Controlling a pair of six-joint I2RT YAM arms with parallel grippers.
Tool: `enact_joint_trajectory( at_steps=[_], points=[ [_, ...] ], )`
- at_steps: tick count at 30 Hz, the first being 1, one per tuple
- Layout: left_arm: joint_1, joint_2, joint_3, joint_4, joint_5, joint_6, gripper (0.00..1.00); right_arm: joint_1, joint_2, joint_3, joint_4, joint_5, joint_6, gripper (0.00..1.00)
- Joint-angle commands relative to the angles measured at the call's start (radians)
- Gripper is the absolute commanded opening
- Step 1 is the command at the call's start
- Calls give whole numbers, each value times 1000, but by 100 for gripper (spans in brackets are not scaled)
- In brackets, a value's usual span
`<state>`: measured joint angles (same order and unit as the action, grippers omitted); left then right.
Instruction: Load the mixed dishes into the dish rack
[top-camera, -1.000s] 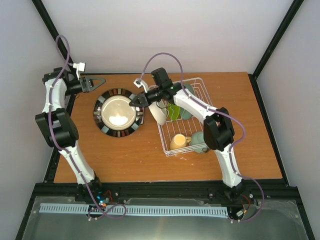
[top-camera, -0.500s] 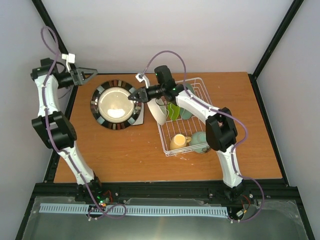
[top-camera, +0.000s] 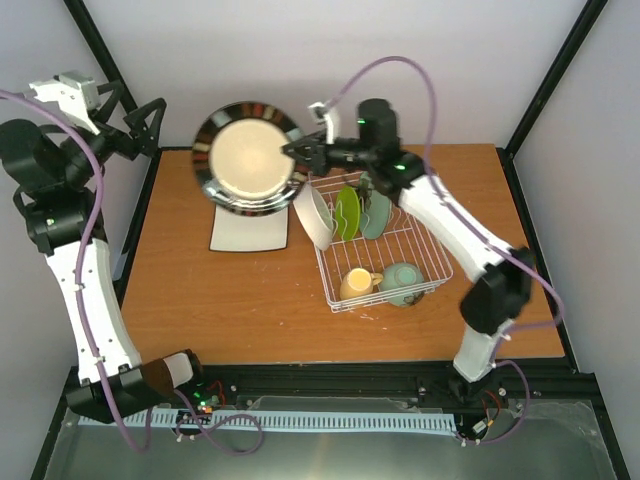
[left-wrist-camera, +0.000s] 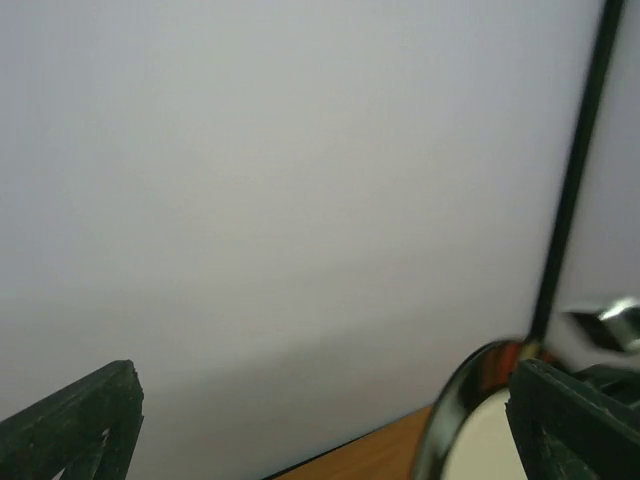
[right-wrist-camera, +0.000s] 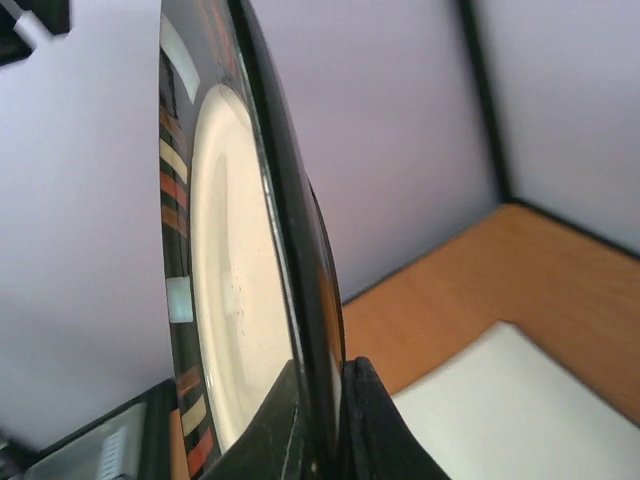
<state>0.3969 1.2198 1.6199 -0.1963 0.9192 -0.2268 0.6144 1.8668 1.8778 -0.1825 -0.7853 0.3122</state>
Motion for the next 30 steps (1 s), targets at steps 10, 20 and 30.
enact_joint_trajectory(
  at_steps=[10, 20, 30],
  points=[
    [3, -68, -255, -14, -247, 32, 100, -310, -674, -624, 80, 940, -45, 3],
    [5, -80, -305, -10, -234, 33, 100, -311, -810, -785, 145, 1290, -10, 3],
    [5, -76, -322, -14, -230, 35, 100, -312, -769, -794, 155, 1277, -68, 3]
  ],
)
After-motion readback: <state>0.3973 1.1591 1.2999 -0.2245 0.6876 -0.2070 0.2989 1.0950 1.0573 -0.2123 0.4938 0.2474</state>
